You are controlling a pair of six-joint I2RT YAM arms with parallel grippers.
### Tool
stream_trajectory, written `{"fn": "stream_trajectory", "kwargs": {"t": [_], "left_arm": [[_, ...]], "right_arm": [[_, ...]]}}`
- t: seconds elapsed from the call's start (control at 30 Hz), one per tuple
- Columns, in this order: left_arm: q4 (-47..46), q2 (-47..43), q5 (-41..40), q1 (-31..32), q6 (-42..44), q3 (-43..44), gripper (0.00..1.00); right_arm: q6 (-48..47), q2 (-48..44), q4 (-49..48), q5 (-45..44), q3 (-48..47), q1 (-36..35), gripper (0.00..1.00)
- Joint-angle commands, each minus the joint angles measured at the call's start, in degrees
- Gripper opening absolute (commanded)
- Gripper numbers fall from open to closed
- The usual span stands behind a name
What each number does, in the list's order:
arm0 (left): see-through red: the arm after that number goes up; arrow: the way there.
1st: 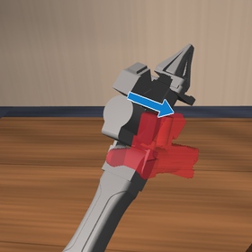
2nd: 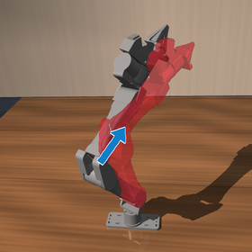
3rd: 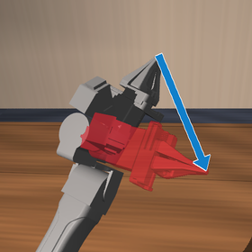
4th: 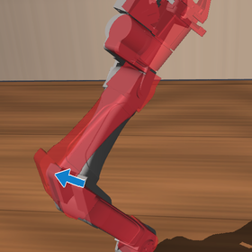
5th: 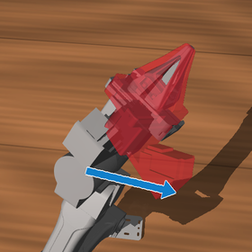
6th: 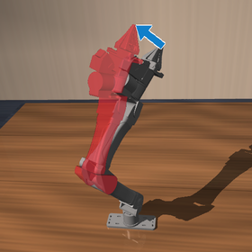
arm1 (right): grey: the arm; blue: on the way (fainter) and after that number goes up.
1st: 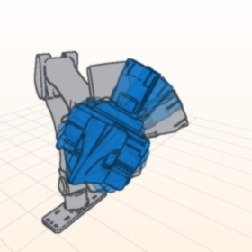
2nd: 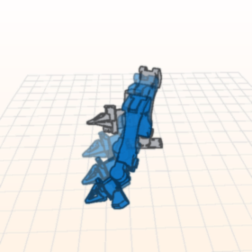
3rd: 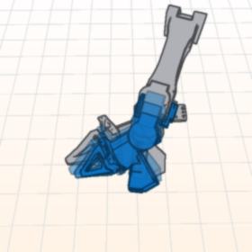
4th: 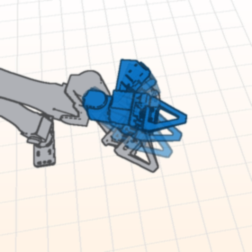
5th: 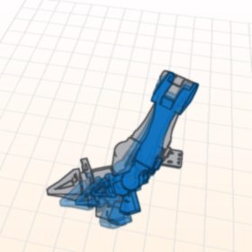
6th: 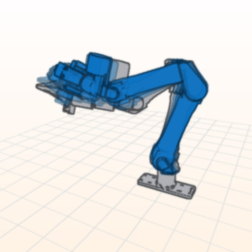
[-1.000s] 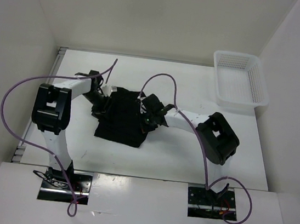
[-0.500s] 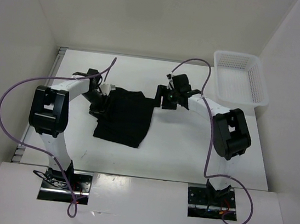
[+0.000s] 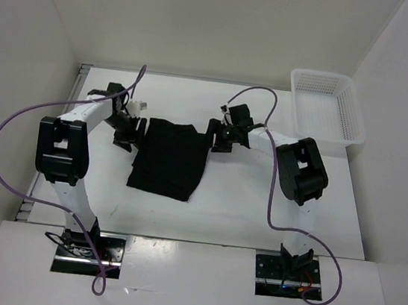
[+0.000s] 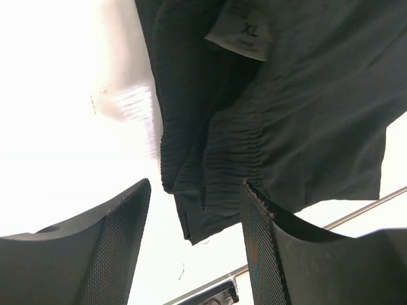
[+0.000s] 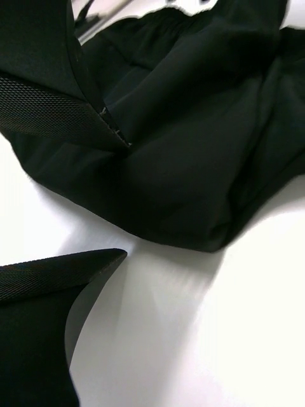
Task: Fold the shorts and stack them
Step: Fold the shorts
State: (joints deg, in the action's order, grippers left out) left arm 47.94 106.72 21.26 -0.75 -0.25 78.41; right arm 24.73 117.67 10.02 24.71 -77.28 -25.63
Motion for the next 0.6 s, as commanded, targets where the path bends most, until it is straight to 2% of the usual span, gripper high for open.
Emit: {"fn": "stream_trajectory", "kwargs": {"t": [0.0, 0.2, 0.43, 0.57], "left_arm": [[1.9, 1.7, 1.8, 0.2, 0.3, 0.7, 0.66], [2.9, 1.1, 6.4, 0.2, 0.3, -2.8, 0.66], [2.9, 1.8, 7.6, 0.2, 0.3, -5.4, 0.66], [2.9, 1.8, 7.0, 0.2, 0.3, -5.9, 0.66]], "right_arm": [[3.2, 0.9, -7.2, 2.6, -2.9, 2.7, 0.68], [4.9, 2.6, -9.4, 5.6, -3.7, 4.0, 0.68], [6.6, 6.8, -8.9, 7.5, -7.1, 4.0, 0.61], [7.2, 8.5, -7.2, 6.5, -8.5, 4.0, 0.53]]}}
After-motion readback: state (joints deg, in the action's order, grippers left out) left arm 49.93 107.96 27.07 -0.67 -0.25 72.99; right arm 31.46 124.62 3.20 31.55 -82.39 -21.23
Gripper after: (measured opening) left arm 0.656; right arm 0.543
